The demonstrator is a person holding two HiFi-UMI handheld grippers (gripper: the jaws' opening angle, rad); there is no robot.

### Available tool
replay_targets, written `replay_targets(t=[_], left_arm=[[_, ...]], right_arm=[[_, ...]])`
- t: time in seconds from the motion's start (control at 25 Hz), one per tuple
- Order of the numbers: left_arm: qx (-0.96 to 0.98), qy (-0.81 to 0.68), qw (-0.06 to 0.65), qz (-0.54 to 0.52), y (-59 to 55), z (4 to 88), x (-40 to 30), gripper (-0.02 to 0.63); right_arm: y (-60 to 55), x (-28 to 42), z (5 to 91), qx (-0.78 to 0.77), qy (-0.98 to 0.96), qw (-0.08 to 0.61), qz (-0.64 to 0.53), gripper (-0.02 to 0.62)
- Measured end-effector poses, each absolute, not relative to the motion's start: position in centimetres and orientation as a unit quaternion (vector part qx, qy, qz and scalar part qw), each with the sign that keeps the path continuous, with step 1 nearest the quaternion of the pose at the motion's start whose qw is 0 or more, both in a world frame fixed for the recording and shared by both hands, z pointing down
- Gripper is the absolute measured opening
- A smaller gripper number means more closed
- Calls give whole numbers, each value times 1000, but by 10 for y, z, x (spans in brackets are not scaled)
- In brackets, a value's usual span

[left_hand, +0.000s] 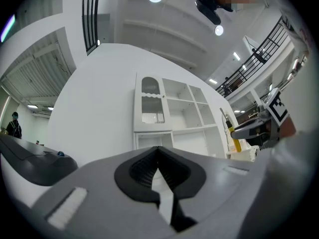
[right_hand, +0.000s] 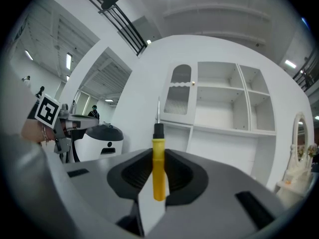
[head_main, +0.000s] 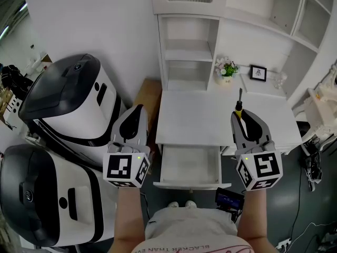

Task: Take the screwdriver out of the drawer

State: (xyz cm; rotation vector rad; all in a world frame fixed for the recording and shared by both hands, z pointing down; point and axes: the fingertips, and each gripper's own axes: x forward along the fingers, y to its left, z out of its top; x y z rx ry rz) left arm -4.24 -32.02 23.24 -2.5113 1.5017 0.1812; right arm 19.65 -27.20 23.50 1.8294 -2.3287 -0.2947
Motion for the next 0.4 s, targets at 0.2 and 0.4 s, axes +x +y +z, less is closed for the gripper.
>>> replay_targets(t=[0.2,0.4], left_arm=[[-852,508,109,64,-318,228,-42,9],[-852,508,109,68,-315,226,-41,9]], right_arm=[[-270,198,232,614,-779,78,-98,80],[-267,198,231,615,-779,72,-96,80]])
